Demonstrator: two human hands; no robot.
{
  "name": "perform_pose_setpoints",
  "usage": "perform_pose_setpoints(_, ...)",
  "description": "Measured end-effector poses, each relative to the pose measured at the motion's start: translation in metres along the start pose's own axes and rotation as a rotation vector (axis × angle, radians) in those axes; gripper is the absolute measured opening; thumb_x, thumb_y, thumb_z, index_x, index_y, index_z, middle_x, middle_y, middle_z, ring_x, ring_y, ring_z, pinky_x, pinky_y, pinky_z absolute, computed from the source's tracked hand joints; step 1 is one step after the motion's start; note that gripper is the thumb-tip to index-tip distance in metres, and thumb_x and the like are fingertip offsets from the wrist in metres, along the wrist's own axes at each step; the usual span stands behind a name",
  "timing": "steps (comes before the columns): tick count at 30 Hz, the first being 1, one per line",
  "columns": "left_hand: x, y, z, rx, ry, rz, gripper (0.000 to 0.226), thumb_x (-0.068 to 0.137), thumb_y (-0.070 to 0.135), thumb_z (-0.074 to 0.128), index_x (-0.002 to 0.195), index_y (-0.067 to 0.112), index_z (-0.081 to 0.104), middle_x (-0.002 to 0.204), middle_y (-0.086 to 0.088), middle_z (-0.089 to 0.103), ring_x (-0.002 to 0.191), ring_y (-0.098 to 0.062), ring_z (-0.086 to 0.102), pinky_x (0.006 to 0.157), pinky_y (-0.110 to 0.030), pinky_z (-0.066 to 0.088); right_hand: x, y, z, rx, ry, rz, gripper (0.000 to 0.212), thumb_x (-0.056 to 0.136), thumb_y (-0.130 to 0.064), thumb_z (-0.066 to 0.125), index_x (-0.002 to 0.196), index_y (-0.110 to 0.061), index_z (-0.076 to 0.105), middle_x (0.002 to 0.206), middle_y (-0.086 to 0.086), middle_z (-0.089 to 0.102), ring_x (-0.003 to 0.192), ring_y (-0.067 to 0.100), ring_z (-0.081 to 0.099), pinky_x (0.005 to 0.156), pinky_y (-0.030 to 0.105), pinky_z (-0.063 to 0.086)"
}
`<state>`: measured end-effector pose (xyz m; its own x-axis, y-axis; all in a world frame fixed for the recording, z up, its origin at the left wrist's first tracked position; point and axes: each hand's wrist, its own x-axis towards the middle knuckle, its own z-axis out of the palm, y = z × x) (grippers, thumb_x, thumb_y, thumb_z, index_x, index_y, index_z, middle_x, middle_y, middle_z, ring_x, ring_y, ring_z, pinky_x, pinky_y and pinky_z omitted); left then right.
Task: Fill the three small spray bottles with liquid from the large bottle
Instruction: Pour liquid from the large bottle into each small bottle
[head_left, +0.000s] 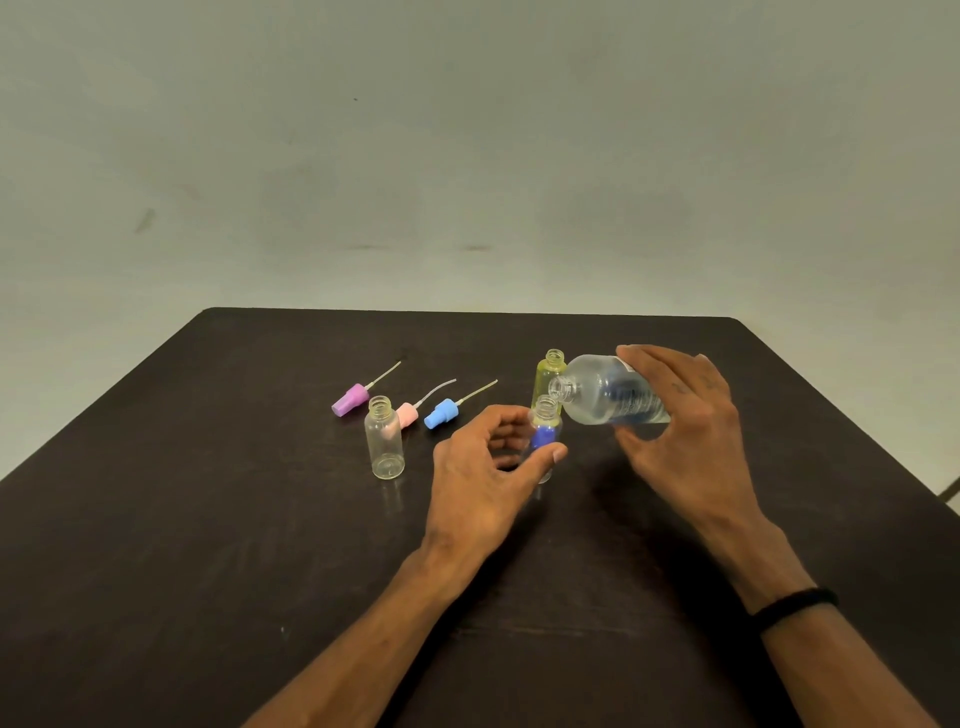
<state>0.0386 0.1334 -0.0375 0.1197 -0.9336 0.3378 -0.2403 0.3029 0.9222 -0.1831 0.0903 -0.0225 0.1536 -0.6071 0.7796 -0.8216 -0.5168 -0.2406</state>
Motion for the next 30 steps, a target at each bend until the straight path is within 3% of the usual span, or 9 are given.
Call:
perform_pose_setpoints(10,0.0004,-0.0016,0.0005,0.002,0.002,0.005,0.042,0.079,0.034,0.092,0.116,0.024,0.074,0.1,0.01,0.077,0.094,-0.006,0.075,0.085,-0.03,0.065,0.0014,0.0,-0.0015,-0.017,-0.022,0.017,0.093,0.066,-0.002,0.097,0.149,-0.015,0.058,0.144,0.011,0.063,0.135,0.031,0.059,0.125,0.065,0.03)
perform_pose_setpoints(30,0.0014,-0.0036,0.0003,0.002,-0.003,0.013,0.045,0.079,0.035,0.091,0.118,0.023,0.074,0.101,0.008,0.077,0.095,-0.009,0.075,0.084,-0.031,0.065,0.0019,-0.0037,-0.0034,-0.02,0.003,-0.009,0.087,0.066,0.0,0.095,0.146,-0.011,0.061,0.144,0.012,0.064,0.135,0.032,0.059,0.122,0.068,0.032)
